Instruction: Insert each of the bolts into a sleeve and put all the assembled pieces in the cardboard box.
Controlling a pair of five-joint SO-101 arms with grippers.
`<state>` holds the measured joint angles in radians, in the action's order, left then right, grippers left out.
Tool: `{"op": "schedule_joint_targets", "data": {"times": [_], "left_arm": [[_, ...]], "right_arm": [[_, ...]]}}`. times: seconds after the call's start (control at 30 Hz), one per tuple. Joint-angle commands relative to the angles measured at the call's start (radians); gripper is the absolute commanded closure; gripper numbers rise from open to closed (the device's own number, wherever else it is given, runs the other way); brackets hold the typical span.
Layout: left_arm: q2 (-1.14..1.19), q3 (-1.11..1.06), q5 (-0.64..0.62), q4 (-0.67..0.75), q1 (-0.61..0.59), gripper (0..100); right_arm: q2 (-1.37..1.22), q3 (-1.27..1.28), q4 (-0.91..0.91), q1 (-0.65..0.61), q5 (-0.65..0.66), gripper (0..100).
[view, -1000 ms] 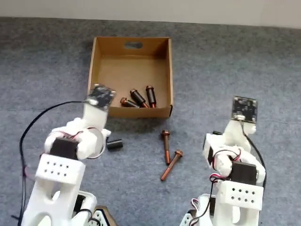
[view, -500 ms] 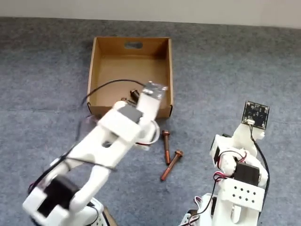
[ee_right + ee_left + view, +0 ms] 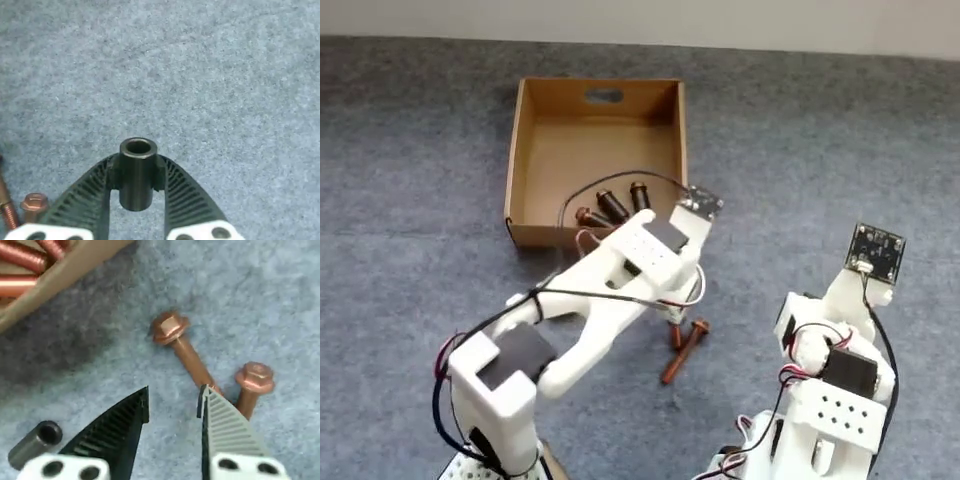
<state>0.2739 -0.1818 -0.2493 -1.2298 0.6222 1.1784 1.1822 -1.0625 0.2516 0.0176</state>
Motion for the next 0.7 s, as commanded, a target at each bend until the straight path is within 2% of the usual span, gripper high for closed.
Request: {"op": "schedule_joint_targets", "data": {"times": [0.0,0.37,0.67], "left_arm": [[0.018,0.09,-0.008,-0.003,0.004,82],[0.038,0.137,-0.008,-0.002,0.004,82],[0.117,0.061,-0.008,0.137,0.002,83]], "right_arm": [[0.016,-0.005,0.019,0.012,-0.002,99.2],[0.016,-0.005,0.019,0.008,-0.002,99.2],[0.016,-0.004,0.019,0.008,-0.002,99.2]]}}
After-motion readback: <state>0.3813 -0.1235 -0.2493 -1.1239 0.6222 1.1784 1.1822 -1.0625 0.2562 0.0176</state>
